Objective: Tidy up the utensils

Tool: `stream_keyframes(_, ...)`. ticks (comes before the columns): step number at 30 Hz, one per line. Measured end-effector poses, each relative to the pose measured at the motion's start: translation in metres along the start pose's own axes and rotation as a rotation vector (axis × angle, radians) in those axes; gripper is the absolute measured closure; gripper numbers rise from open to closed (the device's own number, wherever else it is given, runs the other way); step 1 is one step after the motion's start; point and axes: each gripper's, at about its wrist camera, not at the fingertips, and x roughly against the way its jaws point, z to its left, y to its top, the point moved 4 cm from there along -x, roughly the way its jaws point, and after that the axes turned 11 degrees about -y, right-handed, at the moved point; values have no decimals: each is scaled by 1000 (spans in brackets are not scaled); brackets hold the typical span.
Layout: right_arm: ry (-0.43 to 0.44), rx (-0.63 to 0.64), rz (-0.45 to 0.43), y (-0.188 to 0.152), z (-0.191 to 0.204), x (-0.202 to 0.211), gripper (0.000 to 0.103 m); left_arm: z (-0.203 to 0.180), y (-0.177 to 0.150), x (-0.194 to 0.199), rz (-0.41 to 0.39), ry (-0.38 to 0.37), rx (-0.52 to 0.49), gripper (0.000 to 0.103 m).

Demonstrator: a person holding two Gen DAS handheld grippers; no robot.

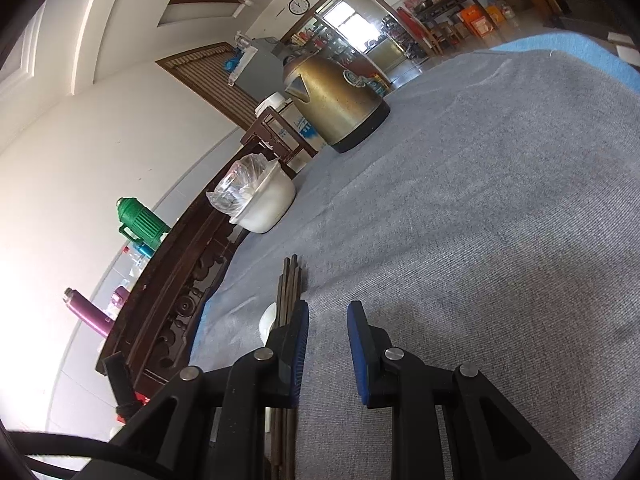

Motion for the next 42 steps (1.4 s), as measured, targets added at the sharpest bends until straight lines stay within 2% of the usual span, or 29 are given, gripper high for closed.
stream_keyframes(7, 30, -11, 20, -1, 0, -3, 80, 2, -1, 0, 9, 66, 0, 44)
stream_keyframes(11, 43, -15, 32, -2, 0, -4, 80, 7, -2, 1, 7, 87, 29, 41)
stream_keyframes(22, 58, 1, 64, -4, 3, -8, 80, 6, -2, 4, 9, 123, 19, 37)
stream_keyframes(31, 45, 17, 68, -6, 5, -9, 80, 6, -3, 2, 9, 127, 19, 36)
stream_keyframes(42, 10, 56, 65, -8, 9, -9, 80, 11, -3, 5, -2, 86, 49, 36)
